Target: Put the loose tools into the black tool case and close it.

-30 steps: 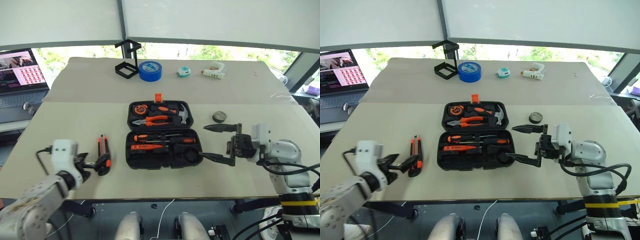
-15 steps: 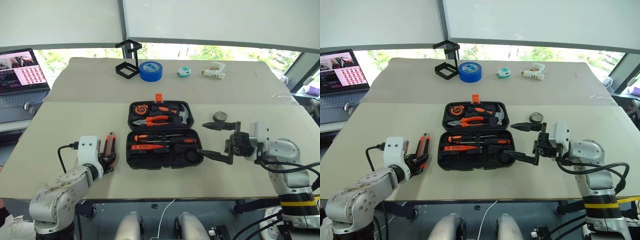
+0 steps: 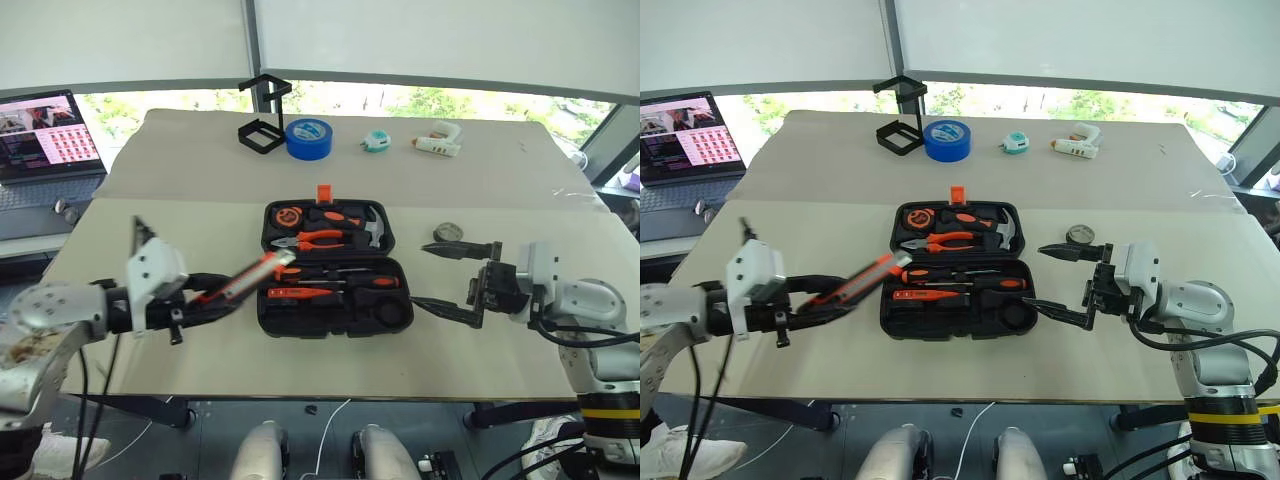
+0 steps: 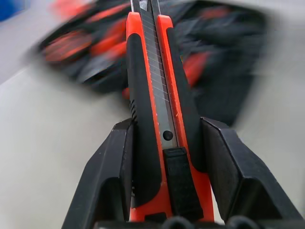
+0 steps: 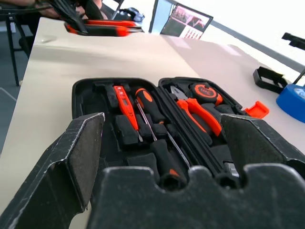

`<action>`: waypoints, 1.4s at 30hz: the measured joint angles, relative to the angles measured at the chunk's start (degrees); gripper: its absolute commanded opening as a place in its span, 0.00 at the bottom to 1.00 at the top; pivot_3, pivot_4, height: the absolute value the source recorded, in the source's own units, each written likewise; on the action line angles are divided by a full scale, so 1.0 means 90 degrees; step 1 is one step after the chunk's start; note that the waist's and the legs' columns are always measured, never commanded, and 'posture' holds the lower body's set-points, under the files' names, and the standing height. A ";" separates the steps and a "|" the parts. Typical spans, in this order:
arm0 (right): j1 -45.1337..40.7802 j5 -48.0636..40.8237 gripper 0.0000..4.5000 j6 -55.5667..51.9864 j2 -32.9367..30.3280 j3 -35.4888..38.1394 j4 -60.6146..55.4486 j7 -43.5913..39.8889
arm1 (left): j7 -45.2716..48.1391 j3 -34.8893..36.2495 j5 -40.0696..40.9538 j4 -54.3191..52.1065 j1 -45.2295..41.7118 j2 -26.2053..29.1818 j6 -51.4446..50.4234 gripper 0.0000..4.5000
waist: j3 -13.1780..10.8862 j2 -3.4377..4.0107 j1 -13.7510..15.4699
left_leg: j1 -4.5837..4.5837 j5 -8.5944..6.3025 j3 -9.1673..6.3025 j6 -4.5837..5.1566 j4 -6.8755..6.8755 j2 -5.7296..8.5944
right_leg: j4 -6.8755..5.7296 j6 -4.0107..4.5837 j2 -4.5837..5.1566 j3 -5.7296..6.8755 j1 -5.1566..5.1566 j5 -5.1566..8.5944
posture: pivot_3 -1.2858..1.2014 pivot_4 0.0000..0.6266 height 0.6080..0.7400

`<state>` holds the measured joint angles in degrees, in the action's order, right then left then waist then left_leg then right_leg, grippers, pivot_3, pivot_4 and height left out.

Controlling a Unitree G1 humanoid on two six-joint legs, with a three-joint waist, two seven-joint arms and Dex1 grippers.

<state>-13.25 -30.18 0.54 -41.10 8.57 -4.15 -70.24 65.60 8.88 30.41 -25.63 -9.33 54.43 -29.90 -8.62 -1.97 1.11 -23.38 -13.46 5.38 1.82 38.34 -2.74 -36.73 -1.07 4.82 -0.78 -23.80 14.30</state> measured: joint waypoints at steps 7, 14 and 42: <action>0.0376 -0.0019 1.00 -0.0027 -0.0229 0.0237 -0.0175 0.0031 | 0.0596 -0.2794 -0.1451 0.1043 -0.2255 -0.0730 0.0278 0.37 | 0.0000 -0.0001 -0.0065 | -0.0046 -0.0002 0.0012 0.0010 0.0021 -0.0002 | 0.0003 -0.0047 -0.0060 -0.0014 -0.0034 -0.0018 | 0.52 0.24 1.00; 0.0950 -0.0043 1.00 -0.0162 -0.0243 0.0492 -0.0659 0.0245 | 0.0894 -0.3808 -0.2546 0.1980 -0.2931 -0.0972 0.0686 0.37 | -0.0002 -0.0001 -0.0088 | -0.0047 -0.0002 0.0007 0.0010 0.0042 -0.0010 | -0.0014 -0.0047 -0.0067 -0.0014 -0.0033 -0.0016 | 0.52 0.24 1.00; 0.0861 -0.0040 1.00 -0.0200 -0.0048 0.0365 -0.0594 0.0322 | 0.0801 -0.2384 -0.1557 0.2421 -0.2829 -0.2082 0.0655 0.98 | -0.0002 -0.0001 -0.0074 | -0.0049 -0.0004 -0.0023 0.0014 0.0065 -0.0007 | -0.0033 -0.0054 -0.0062 -0.0013 -0.0032 -0.0015 | 0.52 0.24 1.00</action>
<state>-5.50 -30.54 -1.26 -41.52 11.86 -9.50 -67.34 72.80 -12.58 16.40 -3.85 -34.79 35.69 -24.01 -8.63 -1.98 0.45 -23.83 -13.49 5.18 1.94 38.92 -2.80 -37.03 -1.56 4.27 -0.90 -24.09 14.16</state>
